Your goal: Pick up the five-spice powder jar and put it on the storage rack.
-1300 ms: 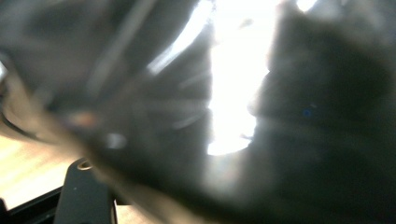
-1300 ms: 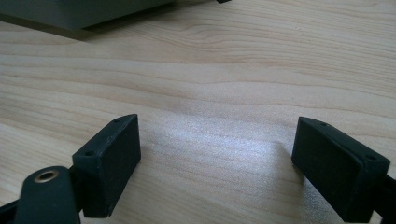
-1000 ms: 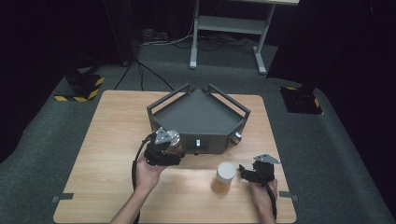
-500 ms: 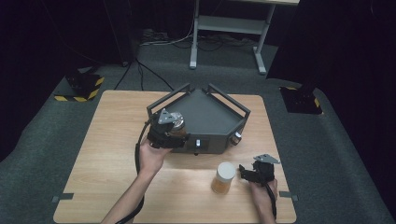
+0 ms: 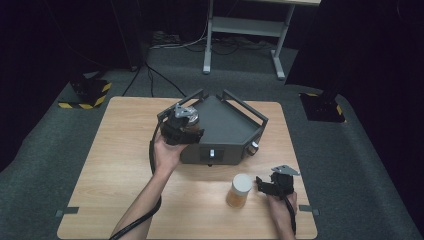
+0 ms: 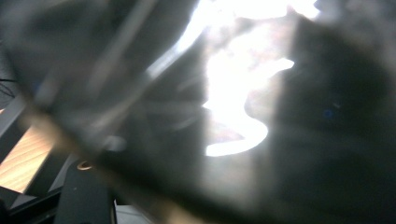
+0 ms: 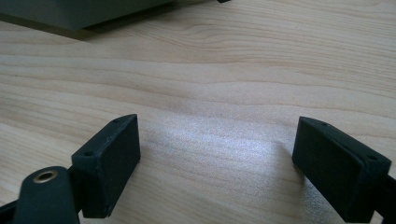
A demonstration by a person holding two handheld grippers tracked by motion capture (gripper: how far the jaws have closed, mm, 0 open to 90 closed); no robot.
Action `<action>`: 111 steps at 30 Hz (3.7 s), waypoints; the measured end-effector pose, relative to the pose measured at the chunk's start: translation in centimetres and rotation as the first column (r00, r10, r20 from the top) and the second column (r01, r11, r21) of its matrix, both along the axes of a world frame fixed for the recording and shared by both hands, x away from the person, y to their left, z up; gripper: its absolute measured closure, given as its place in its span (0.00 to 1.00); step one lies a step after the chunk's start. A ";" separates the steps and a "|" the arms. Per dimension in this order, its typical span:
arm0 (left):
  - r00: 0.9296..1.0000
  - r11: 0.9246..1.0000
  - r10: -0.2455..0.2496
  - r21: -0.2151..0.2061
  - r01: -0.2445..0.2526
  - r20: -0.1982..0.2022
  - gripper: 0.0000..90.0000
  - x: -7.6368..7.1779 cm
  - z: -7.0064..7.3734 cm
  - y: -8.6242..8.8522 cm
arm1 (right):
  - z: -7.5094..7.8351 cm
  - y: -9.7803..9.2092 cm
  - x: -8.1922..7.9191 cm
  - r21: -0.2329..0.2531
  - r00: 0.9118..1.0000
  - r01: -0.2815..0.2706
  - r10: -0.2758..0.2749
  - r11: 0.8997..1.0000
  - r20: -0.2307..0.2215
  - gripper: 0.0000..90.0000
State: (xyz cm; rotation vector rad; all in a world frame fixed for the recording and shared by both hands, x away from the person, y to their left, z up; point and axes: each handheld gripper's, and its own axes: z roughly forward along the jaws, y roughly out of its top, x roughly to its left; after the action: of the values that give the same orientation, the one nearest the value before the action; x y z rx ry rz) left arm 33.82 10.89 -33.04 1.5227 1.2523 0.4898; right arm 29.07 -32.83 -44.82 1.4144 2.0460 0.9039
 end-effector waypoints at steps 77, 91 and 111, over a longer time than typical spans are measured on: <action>0.999 0.999 0.034 -0.014 -0.034 -0.004 0.02 2.2 -3.0 -0.3 | 0.0 0.1 -0.1 -0.006 1.000 -0.006 0.006 1.000 0.003 0.17; 0.999 1.000 -0.016 0.003 0.016 0.034 0.01 0.3 -2.7 1.1 | 0.0 0.0 0.0 -0.004 1.000 -0.006 0.006 1.000 0.001 0.17; 0.997 0.998 -0.060 0.021 0.059 0.054 0.01 -4.5 -3.8 5.3 | 0.0 0.0 0.0 -0.002 1.000 -0.005 0.005 1.000 -0.001 0.17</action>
State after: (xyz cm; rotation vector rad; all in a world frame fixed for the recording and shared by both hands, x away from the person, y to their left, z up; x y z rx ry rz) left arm 29.37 16.21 -36.89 1.5479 1.1601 0.5027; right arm 29.09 -32.83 -44.80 1.4095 2.0517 0.9034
